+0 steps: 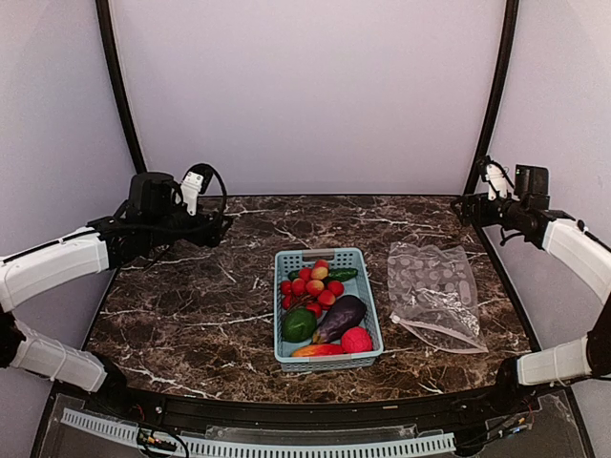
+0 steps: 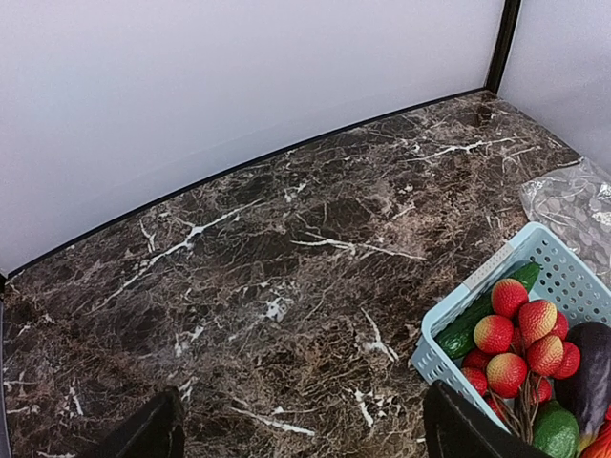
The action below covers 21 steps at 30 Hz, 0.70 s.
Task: Place the food in the zip-top bag and seal the zipper
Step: Adjust the bin at the corner of the board.
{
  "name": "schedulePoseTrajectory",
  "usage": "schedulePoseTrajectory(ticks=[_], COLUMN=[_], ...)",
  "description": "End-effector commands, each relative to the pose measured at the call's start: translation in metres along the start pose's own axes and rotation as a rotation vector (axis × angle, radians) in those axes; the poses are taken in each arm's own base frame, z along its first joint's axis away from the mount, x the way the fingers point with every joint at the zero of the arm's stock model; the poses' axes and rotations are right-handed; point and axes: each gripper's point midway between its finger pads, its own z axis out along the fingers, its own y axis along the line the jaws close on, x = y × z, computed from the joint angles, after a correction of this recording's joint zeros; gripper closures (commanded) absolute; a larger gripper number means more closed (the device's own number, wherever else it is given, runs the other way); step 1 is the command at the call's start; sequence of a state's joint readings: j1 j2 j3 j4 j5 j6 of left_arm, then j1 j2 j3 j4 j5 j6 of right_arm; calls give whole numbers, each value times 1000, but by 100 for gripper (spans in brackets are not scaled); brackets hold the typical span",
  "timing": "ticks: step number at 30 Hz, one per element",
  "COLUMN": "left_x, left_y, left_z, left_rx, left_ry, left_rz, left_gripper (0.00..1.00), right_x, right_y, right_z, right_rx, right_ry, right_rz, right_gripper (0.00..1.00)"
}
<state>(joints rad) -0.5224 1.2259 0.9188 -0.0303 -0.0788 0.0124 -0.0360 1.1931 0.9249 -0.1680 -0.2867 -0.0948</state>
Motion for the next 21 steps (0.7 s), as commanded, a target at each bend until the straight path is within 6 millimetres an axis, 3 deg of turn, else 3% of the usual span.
schedulePoseTrajectory(ticks=[1, 7, 12, 21], left_x=[6, 17, 19, 64], left_y=[-14, -23, -39, -88], left_z=[8, 20, 16, 20], left_rx=[65, 58, 23, 23], left_ry=[34, 146, 198, 356], left_rz=[-36, -121, -214, -287], left_gripper=[18, 30, 36, 45], right_x=[-10, 1, 1, 7], right_y=[-5, 9, 24, 33], right_z=[-10, -20, -27, -26], right_rx=[25, -96, -194, -257], right_ry=[-74, -92, -108, -103], right_rz=[-42, -108, -123, -147], right_gripper=[1, 1, 1, 2])
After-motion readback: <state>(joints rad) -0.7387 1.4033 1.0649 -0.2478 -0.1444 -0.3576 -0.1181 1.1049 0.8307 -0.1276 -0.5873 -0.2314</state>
